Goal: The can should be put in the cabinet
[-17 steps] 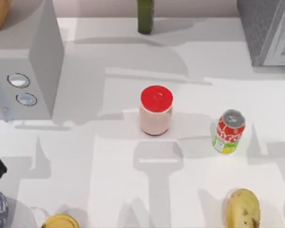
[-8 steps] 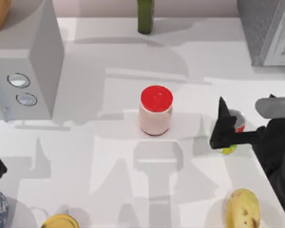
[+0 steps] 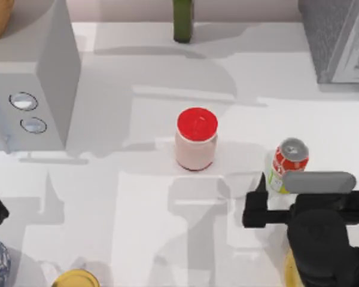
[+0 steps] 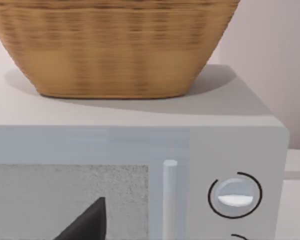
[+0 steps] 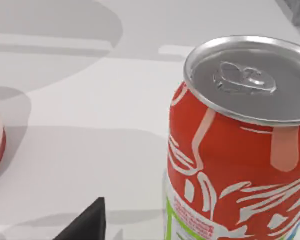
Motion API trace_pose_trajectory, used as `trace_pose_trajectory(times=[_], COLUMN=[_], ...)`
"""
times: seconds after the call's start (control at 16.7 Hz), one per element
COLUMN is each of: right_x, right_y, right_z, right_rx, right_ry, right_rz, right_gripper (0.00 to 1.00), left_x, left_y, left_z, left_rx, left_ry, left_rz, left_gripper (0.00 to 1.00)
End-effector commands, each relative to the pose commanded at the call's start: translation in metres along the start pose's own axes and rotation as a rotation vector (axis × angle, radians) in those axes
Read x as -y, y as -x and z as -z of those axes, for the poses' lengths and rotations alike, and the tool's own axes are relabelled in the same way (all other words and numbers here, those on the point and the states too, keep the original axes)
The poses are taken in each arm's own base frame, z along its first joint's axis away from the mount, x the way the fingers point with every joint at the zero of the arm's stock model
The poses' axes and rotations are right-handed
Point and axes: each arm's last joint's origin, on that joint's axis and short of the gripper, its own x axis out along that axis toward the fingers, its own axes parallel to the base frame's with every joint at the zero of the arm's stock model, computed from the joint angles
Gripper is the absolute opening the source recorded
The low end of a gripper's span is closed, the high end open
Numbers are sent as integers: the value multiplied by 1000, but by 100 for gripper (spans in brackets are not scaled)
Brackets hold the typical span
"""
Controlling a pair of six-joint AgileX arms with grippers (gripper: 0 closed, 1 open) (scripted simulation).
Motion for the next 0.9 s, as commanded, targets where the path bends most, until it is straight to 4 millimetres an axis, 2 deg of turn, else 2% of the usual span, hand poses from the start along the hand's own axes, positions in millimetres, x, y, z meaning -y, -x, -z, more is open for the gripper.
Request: trace_pose_trajectory(times=[0.42,0.66,0.9], right_x=[2,1,0], right_y=[-3,-31,-56], right_z=[0,-12,-7], right_rx=[-5,4,6], right_ry=[4,2,4], right_rz=[10,8,11], right_gripper=[100,100,100], left_x=[0,0,0], left_y=[0,0,0], left_z=[0,0,0], left_rx=[0,0,0], left_ry=[0,0,0], left_rz=[0,0,0], left_gripper=[100,100,100])
